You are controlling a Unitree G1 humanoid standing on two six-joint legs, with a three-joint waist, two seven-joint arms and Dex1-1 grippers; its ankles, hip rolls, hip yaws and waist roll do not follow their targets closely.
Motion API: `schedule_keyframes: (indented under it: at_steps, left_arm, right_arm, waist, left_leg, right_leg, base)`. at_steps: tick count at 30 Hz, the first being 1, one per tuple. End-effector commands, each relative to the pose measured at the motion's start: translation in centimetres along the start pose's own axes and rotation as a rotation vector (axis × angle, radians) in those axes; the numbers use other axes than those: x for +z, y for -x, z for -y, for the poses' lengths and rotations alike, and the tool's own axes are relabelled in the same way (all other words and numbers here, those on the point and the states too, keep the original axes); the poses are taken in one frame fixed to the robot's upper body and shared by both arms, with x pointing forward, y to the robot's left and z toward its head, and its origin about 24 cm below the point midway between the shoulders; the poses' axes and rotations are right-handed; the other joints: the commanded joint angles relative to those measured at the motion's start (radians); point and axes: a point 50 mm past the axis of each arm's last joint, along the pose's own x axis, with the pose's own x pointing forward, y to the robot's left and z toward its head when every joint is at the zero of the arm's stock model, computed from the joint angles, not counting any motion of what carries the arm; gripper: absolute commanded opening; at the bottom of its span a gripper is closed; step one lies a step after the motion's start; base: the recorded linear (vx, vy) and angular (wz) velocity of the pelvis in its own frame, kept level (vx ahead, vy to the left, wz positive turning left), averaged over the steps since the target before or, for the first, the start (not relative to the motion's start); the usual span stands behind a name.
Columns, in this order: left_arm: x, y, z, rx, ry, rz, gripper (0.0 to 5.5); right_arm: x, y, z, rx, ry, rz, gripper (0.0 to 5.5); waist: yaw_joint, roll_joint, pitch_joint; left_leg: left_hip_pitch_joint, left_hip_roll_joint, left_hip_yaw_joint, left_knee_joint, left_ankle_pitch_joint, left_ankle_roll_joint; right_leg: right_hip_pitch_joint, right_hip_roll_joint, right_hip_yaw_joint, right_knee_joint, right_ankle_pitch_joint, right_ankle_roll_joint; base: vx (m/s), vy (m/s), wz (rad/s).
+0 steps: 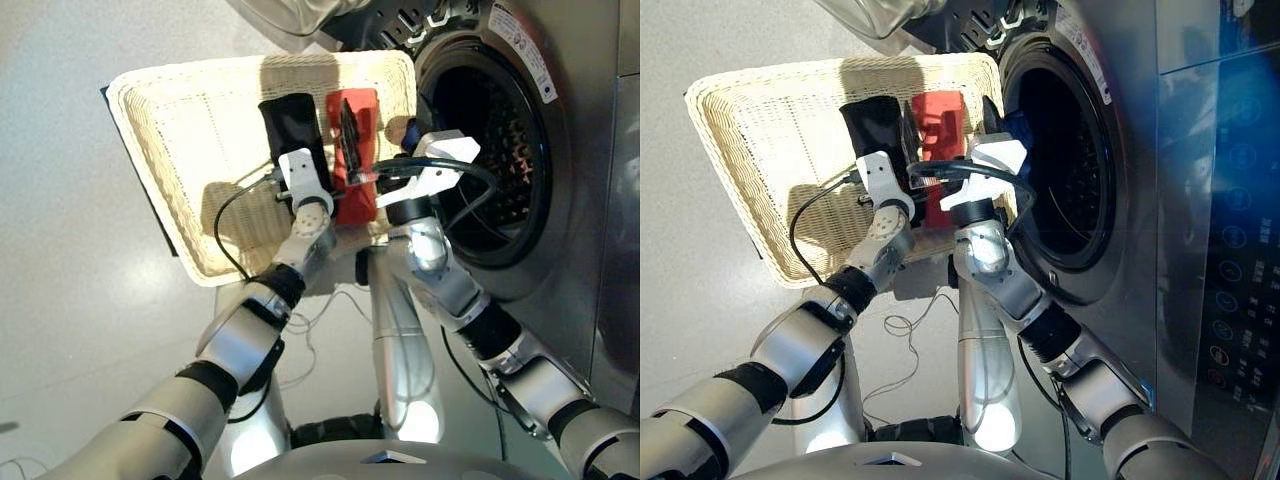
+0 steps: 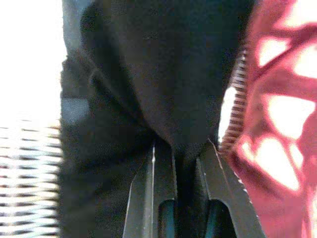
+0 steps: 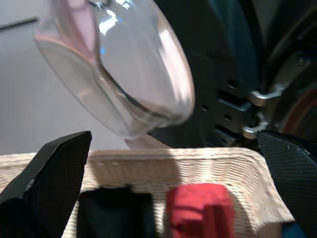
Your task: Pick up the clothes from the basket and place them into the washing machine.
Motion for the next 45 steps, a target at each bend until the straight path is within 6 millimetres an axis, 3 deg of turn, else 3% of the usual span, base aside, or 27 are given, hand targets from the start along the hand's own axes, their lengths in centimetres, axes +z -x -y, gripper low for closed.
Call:
schedule_keyframes:
  at_steps: [1, 3, 4, 7, 11, 14, 19, 29, 45]
  left_arm:
    - [2.6, 1.7, 1.2, -0.137, -0.148, 0.235, 0.00]
    - [3.5, 2.6, -0.2, -0.160, -0.270, 0.337, 0.00]
    - [5.0, 3.0, -0.6, -0.180, -0.343, 0.435, 0.00]
    - [6.2, 4.5, -1.3, -0.226, -0.469, 0.561, 0.00]
    - [8.1, 6.5, -1.4, -0.357, -0.717, 0.768, 0.00]
    - [9.2, 7.8, -0.7, -0.461, -0.843, 0.912, 0.00]
    - [10.9, 9.6, 0.7, -0.575, -0.919, 1.093, 0.00]
    - [11.9, 10.5, 2.4, -0.668, -0.994, 1.255, 0.00]
    - [13.6, 11.9, 3.3, -0.650, -0.962, 1.413, 0.00]
  right_arm:
    - [3.2, -0.3, 1.6, 0.004, -0.010, 0.127, 5.50]
    - [3.5, -0.4, 2.2, 0.024, -0.003, 0.127, 5.50]
    - [4.1, -0.8, 2.5, 0.048, 0.006, 0.145, 5.50]
    - [4.6, -1.1, 3.0, 0.107, -0.018, 0.127, 5.50]
    - [5.5, -1.8, 2.4, 0.269, -0.052, 0.098, 5.50]
    - [6.4, -2.3, 0.8, 0.435, -0.080, 0.077, 5.50]
    - [7.2, -2.7, -1.9, 0.650, -0.096, 0.043, 5.50]
    - [8.0, -3.1, -5.3, 0.817, -0.138, 0.050, 5.50]
    - [6.5, -3.0, -4.6, 0.767, -0.136, -0.015, 5.50]
  waist:
    - [0.026, 0.057, -0.005]
    - [0.036, 0.058, -0.005]
    - [0.041, 0.057, -0.005]
    - [0.049, 0.054, -0.005]
    - [0.060, 0.052, -0.005]
    - [0.066, 0.050, -0.005]
    - [0.074, 0.054, -0.005]
    - [0.079, 0.064, -0.005]
    - [0.084, 0.073, -0.005]
  left_leg:
    - [0.038, -0.031, 0.005, -0.041, -0.002, -0.013]
    - [0.045, -0.032, 0.004, -0.042, -0.004, -0.012]
    - [0.019, -0.032, 0.008, -0.058, 0.033, -0.008]
    - [0.026, -0.030, 0.007, -0.053, 0.028, -0.009]
    - [0.038, -0.027, 0.008, -0.050, 0.020, -0.013]
    - [0.042, -0.025, 0.008, -0.047, 0.017, -0.016]
    - [0.043, -0.024, 0.012, -0.044, 0.014, -0.017]
    - [0.043, -0.023, 0.018, -0.037, 0.012, -0.016]
    - [0.029, -0.028, 0.012, -0.031, 0.010, -0.015]
  right_leg:
    - [0.001, 0.006, -0.027, -0.001, -0.006, -0.028]
    - [0.006, 0.006, -0.029, -0.001, -0.009, -0.028]
    - [-0.018, 0.005, -0.029, -0.019, 0.026, -0.031]
    - [-0.007, 0.003, -0.031, -0.022, 0.023, -0.030]
    - [0.007, -0.001, -0.037, -0.019, 0.015, -0.026]
    - [0.010, -0.005, -0.040, -0.018, 0.011, -0.023]
    - [0.013, -0.012, -0.044, -0.020, 0.011, -0.019]
    - [0.011, -0.016, -0.039, -0.020, 0.014, -0.017]
    - [0.003, -0.019, -0.040, -0.019, 0.016, -0.016]
  base:
    - [0.000, 0.000, 0.000]
    - [-0.044, -0.011, 0.014]
    - [-0.090, -0.019, 0.042]
    - [-0.030, -0.007, 0.011]
    - [0.000, 0.000, 0.000]
    - [0.000, 0.000, 0.000]
    - [0.000, 0.000, 0.000]
    - [0.000, 0.000, 0.000]
    - [0.000, 0.000, 0.000]
